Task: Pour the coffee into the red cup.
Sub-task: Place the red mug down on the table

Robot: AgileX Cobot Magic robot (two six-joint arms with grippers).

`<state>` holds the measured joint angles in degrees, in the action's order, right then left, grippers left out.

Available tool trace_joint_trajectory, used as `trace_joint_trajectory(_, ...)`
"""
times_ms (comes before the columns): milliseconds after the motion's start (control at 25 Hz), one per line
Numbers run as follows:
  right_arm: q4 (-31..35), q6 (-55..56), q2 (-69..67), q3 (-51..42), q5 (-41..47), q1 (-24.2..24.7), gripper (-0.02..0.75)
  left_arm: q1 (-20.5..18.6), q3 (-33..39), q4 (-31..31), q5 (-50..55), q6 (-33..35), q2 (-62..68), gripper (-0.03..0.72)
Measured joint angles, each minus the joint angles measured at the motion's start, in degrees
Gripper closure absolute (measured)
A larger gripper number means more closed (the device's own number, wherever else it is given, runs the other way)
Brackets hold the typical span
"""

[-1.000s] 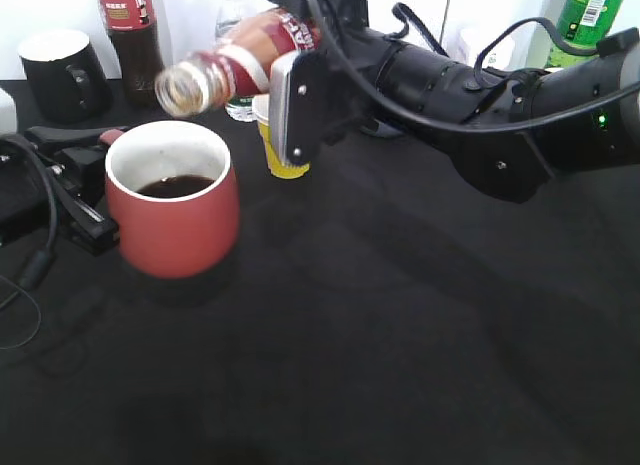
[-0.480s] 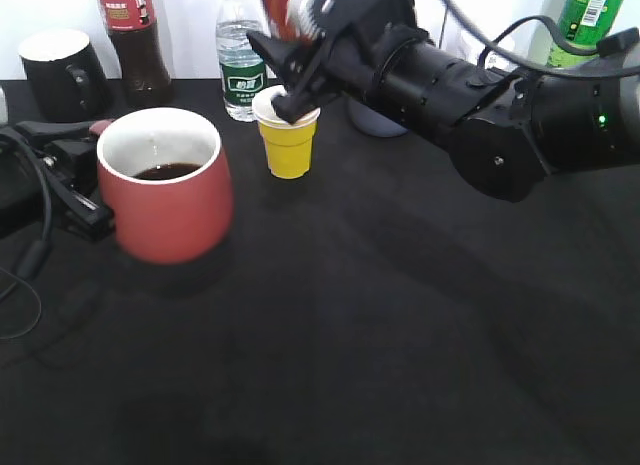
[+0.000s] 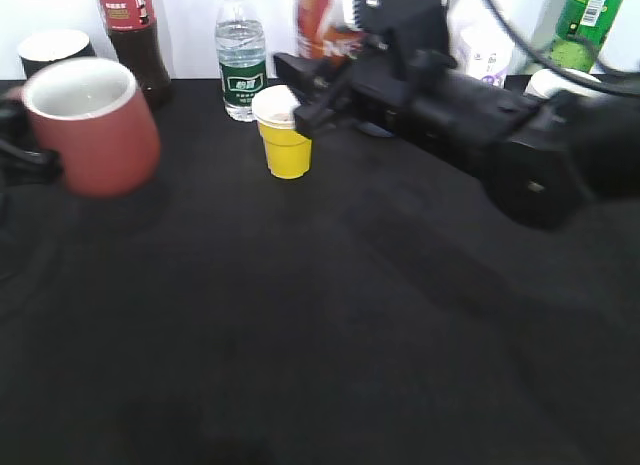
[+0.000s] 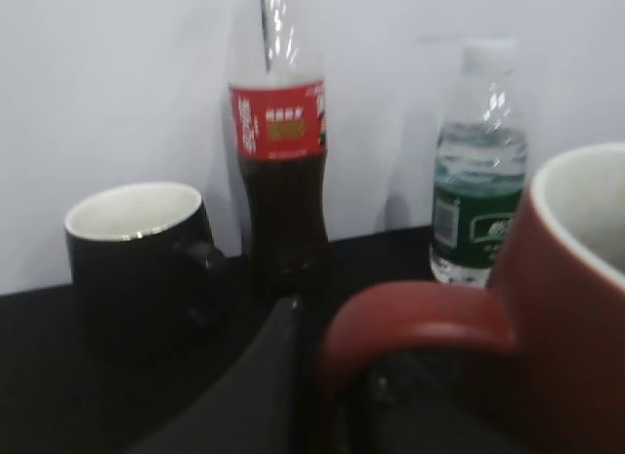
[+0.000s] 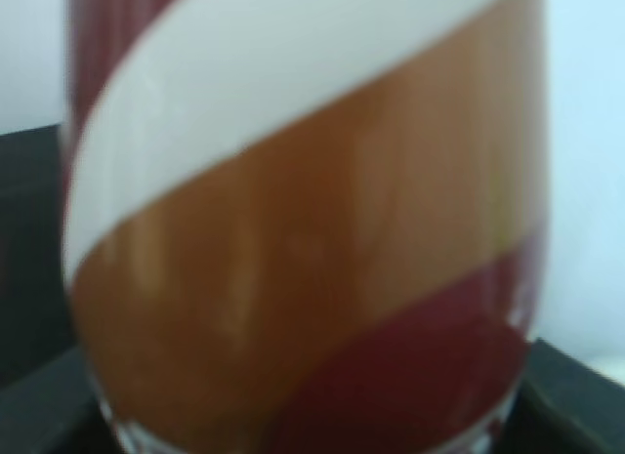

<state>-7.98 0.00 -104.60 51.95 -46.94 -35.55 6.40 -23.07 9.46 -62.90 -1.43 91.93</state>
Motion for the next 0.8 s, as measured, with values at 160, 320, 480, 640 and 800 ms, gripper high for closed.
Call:
trace_joint_trajectory(160,4.8,0.0,5.1,-7.4,-0.1,0.0,0.204,-0.1,-8.3,-0.1,-1.3,0.1,10.3,0.593)
trace_joint_trajectory(320,7.6,-0.3,6.3,-11.6,-0.1,0.0,0.204,-0.1,-17.2,-0.2,-1.3,0.1,19.6,0.585)
trace_joint_trajectory(480,11.7,-3.5,6.4,-11.6,-1.9,0.0,0.204,-0.1,-25.5,-0.3,1.6,0.1,26.3,0.575)
trace_joint_trajectory(640,12.2,-4.6,6.4,-11.6,-1.9,0.0,0.204,-0.1,-30.6,-0.3,2.4,0.1,30.2,0.572)
trace_joint_trajectory(800,14.2,-6.4,6.4,-11.6,-1.9,0.0,0.204,-0.1,-30.7,-0.4,2.0,-0.3,31.1,0.569)
